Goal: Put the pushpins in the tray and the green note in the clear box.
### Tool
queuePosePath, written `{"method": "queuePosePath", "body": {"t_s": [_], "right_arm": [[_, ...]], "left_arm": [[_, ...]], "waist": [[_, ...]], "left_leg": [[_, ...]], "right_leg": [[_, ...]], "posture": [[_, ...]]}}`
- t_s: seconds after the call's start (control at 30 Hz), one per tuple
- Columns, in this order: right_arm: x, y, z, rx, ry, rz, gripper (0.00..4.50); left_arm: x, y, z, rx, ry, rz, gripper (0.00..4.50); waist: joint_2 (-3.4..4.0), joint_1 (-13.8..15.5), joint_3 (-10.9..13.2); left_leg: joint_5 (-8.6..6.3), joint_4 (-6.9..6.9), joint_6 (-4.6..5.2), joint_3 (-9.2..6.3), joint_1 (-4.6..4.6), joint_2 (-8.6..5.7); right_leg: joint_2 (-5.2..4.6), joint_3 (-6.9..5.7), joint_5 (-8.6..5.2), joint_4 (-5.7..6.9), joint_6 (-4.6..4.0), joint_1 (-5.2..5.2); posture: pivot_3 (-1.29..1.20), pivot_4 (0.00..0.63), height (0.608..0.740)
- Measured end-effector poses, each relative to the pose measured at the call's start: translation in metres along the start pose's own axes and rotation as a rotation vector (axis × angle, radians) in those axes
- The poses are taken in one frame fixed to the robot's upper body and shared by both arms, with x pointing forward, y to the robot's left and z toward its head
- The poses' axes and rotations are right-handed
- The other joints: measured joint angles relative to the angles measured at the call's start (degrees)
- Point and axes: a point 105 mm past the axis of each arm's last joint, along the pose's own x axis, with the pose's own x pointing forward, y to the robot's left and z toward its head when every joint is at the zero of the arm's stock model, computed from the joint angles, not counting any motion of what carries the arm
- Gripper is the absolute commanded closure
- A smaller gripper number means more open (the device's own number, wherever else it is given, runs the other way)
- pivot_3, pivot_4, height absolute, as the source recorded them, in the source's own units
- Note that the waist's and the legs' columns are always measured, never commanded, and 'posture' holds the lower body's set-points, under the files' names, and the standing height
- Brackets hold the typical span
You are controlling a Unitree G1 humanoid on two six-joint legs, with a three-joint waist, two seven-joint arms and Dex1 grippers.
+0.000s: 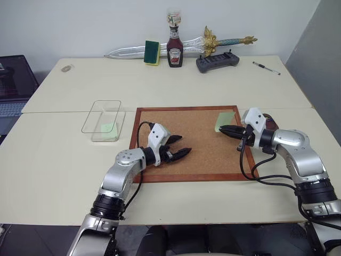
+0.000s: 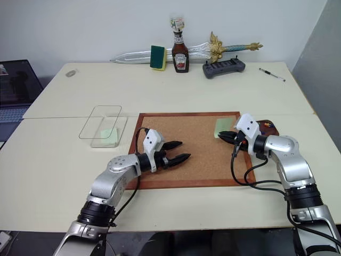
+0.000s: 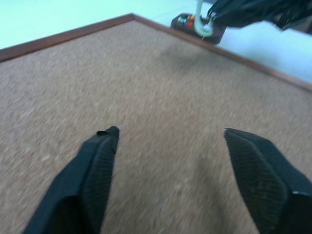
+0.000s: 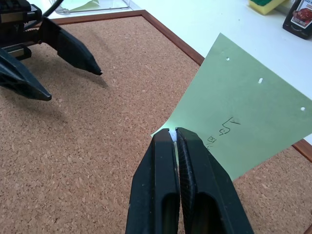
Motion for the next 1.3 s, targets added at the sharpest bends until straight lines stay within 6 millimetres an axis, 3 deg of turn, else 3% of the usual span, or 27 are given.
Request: {"method": "queuePosePath", "body": {"t_s": [0.3, 0.53, 1.03, 1.3], "right_arm": [[0.002, 0.003, 0.001, -0.066, 0.009, 0.012, 4.50], [0.006, 0.010, 0.008, -0.160, 0.003, 0.040, 4.50], [0.010, 0.022, 0.021, -0.226, -0.026, 0.083, 4.50], [0.010, 0.025, 0.024, -0.236, -0.033, 0.085, 4.50]], "left_arm": [[0.014, 0.001, 0.027, -0.011, -0.067, 0.017, 0.01], [0.035, -0.010, 0.057, -0.064, -0.149, -0.045, 0.01], [0.064, -0.014, 0.058, -0.143, -0.153, -0.084, 0.01], [0.071, -0.003, 0.058, -0.210, -0.173, -0.034, 1.33]], "waist": [[-0.04, 0.04, 0.02], [-0.14, -0.04, 0.08], [-0.25, 0.07, 0.15], [-0.28, 0.05, 0.17]], "left_leg": [[0.00, 0.01, -0.01, 0.00, -0.02, -0.01], [0.03, 0.02, -0.05, 0.02, -0.02, 0.00], [0.12, 0.02, -0.21, 0.02, -0.03, -0.02], [0.12, 0.02, -0.21, 0.01, -0.04, -0.02]], "right_leg": [[0.00, 0.00, 0.00, 0.00, 0.00, -0.02], [0.00, 0.00, 0.00, -0.01, 0.00, -0.02], [0.00, 0.00, 0.00, -0.03, 0.00, -0.02], [0.00, 0.00, 0.00, -0.03, 0.00, -0.04]], "posture": [[0.00, 0.150, 0.740], [0.00, 0.150, 0.740], [0.00, 0.150, 0.740], [0.00, 0.150, 0.740]]}}
